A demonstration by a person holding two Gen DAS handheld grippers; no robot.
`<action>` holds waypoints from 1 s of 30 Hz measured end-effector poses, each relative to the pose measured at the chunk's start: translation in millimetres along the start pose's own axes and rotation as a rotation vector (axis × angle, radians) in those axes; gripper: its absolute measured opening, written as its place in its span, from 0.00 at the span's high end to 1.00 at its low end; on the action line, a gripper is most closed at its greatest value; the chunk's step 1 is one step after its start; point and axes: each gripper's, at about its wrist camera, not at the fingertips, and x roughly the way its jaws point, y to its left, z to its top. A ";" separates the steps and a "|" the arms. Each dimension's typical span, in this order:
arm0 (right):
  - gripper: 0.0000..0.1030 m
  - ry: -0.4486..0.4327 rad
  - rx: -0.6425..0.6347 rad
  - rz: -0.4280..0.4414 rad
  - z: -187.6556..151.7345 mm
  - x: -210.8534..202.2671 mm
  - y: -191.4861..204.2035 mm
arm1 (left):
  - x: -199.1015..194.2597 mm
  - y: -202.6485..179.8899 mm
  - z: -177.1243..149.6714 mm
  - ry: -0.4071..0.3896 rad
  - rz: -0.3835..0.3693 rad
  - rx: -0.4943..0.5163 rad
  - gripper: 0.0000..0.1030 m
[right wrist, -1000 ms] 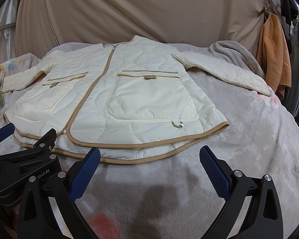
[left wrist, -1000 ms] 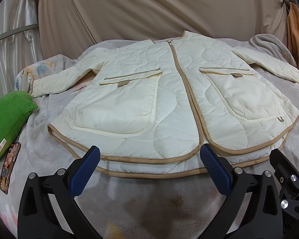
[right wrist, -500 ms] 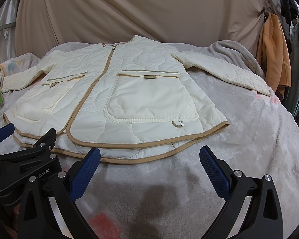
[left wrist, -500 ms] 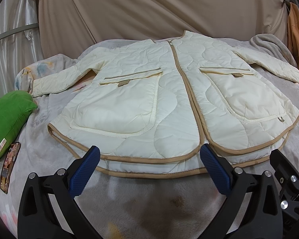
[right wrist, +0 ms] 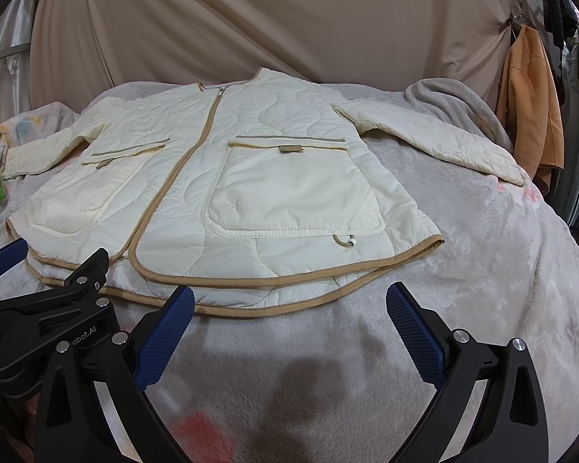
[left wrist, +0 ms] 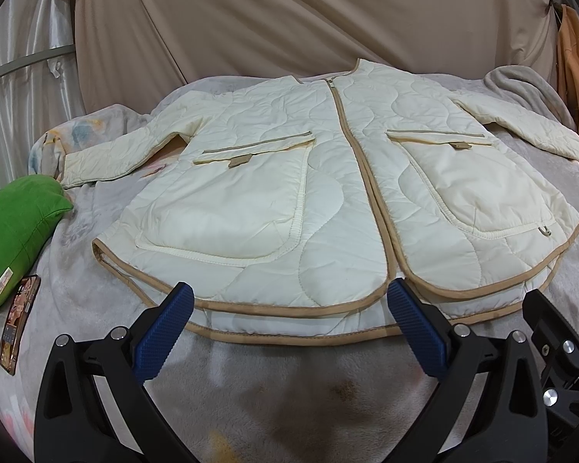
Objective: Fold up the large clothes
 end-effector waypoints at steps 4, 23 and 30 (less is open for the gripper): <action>0.05 0.000 0.000 0.000 0.0 0.1 0.0 | 0.0 0.2 -0.1 0.000 0.000 0.000 0.05; 0.05 0.039 0.027 0.079 2.1 3.3 -10.4 | -7.3 9.7 0.7 0.000 -0.046 -0.029 0.05; 0.05 0.023 0.115 0.028 49.6 9.3 -99.2 | -17.2 30.7 41.2 -0.059 -0.120 -0.028 0.05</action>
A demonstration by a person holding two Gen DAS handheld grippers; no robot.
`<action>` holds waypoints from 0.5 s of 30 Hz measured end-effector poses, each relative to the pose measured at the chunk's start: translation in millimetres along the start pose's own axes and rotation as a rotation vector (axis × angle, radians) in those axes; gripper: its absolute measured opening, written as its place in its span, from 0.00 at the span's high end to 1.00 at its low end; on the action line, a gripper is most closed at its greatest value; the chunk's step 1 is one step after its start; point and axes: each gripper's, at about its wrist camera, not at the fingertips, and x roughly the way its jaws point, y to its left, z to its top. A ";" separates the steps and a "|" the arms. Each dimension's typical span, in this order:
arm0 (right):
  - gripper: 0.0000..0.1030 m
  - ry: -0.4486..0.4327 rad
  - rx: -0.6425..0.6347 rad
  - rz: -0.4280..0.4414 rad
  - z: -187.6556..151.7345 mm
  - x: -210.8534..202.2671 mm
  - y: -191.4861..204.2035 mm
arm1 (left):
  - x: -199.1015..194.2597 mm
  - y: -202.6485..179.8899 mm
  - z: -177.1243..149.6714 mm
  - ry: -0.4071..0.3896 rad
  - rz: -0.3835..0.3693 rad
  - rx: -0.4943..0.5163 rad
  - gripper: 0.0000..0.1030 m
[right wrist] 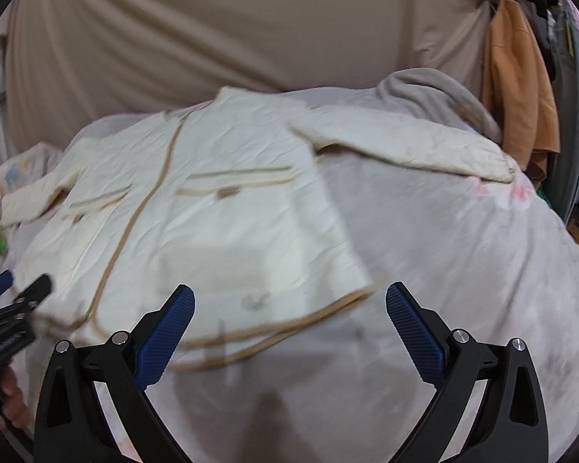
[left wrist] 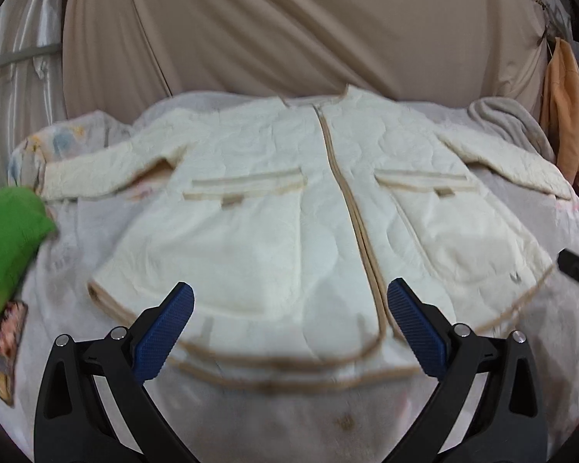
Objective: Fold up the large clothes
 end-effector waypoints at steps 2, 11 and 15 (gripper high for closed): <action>0.05 0.011 0.025 -0.017 18.0 14.5 -29.6 | 4.3 5.6 17.5 -0.028 0.005 0.006 0.05; 0.08 0.097 0.318 -0.170 87.2 143.7 -236.7 | 84.0 47.1 69.3 -0.024 0.012 -0.052 0.05; 0.15 0.129 0.463 -0.235 100.1 188.9 -311.5 | 115.4 55.8 81.5 -0.021 0.036 -0.039 0.05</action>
